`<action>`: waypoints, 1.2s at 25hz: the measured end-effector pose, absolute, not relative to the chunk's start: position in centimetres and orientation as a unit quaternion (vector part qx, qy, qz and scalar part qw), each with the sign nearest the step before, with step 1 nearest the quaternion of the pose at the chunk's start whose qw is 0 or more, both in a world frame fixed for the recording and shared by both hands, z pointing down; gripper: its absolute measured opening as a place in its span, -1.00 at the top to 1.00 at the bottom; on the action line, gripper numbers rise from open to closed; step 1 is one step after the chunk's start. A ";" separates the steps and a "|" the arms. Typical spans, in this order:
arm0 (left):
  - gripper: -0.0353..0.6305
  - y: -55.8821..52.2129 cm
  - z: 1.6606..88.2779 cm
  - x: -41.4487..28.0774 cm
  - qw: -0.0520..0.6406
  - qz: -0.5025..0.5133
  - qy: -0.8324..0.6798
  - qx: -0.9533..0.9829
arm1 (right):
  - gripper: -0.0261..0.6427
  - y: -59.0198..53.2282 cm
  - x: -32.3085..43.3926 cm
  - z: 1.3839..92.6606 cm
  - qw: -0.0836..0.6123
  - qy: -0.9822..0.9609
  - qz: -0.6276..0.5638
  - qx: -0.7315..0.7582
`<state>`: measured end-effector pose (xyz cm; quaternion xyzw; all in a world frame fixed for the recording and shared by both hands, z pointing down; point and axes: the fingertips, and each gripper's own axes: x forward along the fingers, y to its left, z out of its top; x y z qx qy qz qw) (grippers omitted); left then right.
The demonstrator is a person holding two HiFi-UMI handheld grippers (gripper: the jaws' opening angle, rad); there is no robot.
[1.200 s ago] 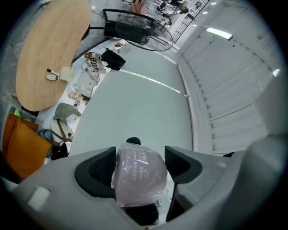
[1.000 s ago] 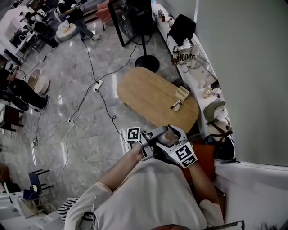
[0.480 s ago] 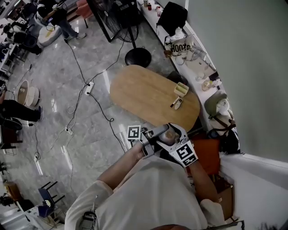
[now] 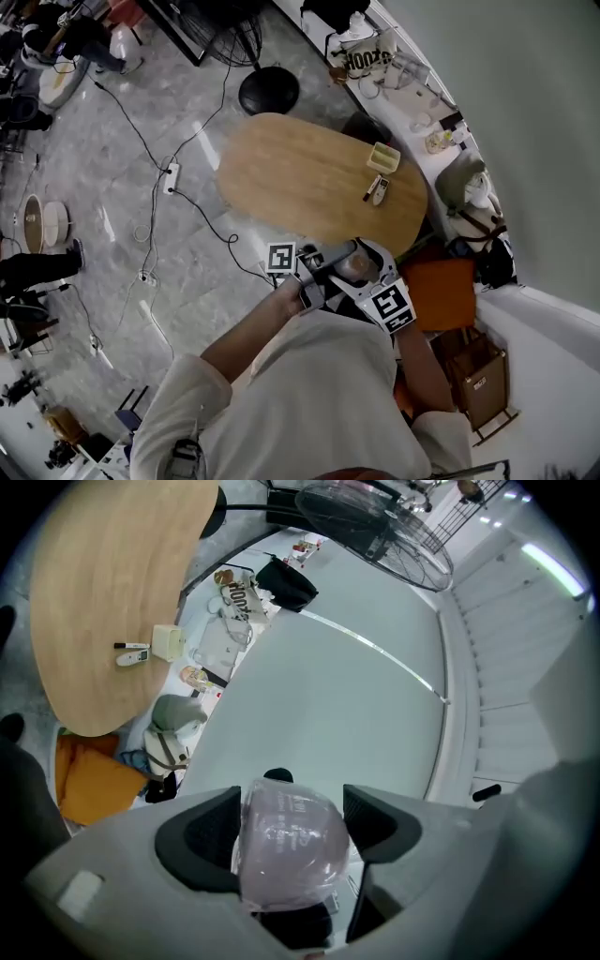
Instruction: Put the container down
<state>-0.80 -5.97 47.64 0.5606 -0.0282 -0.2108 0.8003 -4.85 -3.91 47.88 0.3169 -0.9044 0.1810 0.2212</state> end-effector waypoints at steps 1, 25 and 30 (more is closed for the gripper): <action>-0.12 -6.5 48.3 -0.7 0.804 -0.207 -0.029 0.557 | -0.26 -4.5 -4.8 48.5 0.222 -0.901 0.186 0.322; -0.12 -18.1 74.4 3.3 0.837 -0.221 -0.177 0.468 | -0.25 -16.6 3.0 74.3 0.189 -0.873 0.321 0.315; -0.12 -19.7 81.5 3.7 0.834 -0.223 -0.215 0.457 | -0.25 -18.0 4.8 81.2 0.196 -0.862 0.340 0.321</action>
